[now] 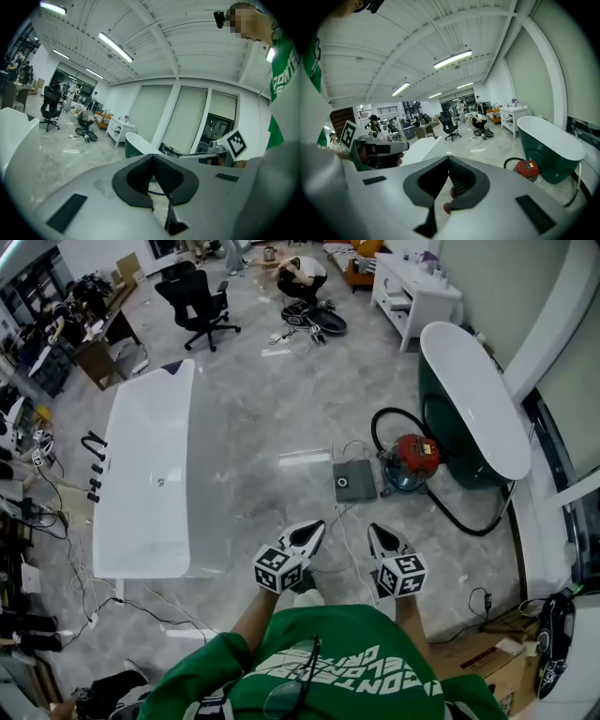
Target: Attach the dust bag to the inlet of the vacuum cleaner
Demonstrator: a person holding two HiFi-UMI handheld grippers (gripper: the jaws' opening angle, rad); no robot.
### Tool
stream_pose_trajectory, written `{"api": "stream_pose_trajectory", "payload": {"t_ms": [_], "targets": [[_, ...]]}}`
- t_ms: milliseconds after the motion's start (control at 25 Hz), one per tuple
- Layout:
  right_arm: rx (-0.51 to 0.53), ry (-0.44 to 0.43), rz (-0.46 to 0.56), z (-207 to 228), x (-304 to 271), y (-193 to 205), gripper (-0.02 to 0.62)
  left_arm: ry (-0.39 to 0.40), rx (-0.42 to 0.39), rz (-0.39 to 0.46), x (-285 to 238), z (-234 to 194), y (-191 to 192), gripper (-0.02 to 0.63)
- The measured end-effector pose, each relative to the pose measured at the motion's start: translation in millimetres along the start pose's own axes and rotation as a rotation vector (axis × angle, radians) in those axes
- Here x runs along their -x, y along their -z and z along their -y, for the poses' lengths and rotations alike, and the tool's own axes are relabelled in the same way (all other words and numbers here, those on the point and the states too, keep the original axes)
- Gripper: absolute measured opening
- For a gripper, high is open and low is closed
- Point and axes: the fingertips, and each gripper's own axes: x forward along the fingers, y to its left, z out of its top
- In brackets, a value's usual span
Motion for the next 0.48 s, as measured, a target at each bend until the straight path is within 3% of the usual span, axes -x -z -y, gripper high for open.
{"api": "stream_pose_trajectory", "payload": {"t_ms": [480], "targets": [[-0.044,0.082,0.005,10,-77,-31,0.009,0.064,-0.016,-0.022,-33,-91,-42,0.003]]}}
